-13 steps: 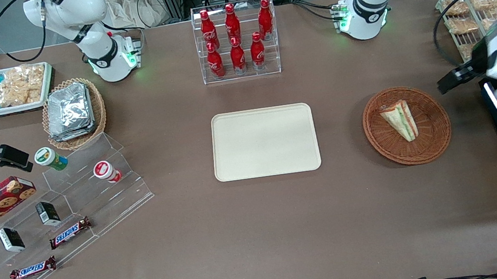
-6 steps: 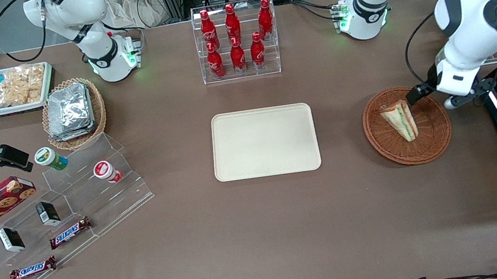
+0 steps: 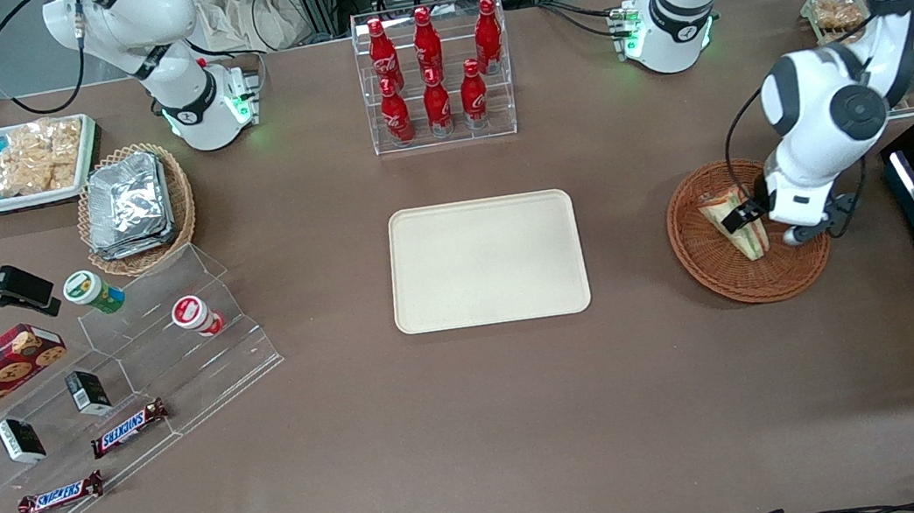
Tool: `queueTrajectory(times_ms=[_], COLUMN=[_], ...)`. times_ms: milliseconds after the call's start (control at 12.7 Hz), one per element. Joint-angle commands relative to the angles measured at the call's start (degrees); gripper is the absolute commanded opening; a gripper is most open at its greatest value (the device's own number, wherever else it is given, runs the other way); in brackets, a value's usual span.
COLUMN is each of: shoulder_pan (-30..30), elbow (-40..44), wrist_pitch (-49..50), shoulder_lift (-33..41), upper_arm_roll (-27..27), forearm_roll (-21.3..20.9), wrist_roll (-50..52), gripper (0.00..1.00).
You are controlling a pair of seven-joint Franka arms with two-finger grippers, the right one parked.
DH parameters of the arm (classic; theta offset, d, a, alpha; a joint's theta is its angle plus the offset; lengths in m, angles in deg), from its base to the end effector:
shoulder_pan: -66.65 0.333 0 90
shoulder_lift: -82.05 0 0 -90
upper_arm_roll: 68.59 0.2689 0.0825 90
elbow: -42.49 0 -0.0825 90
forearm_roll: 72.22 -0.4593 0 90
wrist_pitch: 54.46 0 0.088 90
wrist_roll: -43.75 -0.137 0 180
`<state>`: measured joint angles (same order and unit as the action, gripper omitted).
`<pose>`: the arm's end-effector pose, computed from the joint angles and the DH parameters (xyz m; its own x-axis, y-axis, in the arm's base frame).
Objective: Place sandwich from basket to tray
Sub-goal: 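Lower the left gripper and close it on the wrapped sandwich, then lift the sandwich out of the basket with the left gripper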
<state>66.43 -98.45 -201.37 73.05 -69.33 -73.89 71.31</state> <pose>0.5056 -0.0089 0.0880 0.9039 0.4258 -0.0411 0.4246 -0.9047 -0.0357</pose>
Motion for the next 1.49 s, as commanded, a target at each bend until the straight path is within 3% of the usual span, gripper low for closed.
queueTrajectory(times_ms=[0,79,157,236,551,787,1101,1416], shoulder_pan=[-1.3,-1.5,-1.7,-1.7,-1.6,-1.6,-1.6,-3.7], elbow=[-1.2,-1.2,-1.2,-1.2,-0.6,3.9,29.9,51.9], wrist_pitch=[-3.3,-3.3,-3.2,-2.9,2.7,15.0,46.1,63.2], shoulder_lift=[-1.6,-2.0,-2.0,-1.9,1.7,8.7,6.1,0.7], upper_arm_roll=[0.1,0.1,0.1,0.1,0.1,0.0,-0.1,-0.5], forearm_roll=[0.5,0.5,0.4,0.4,0.4,0.4,0.7,4.5], wrist_roll=[2.3,2.3,2.3,2.5,2.3,1.4,-3.9,-9.2], gripper=[0.94,0.71,0.31,0.0,0.0,0.0,0.0,0.0])
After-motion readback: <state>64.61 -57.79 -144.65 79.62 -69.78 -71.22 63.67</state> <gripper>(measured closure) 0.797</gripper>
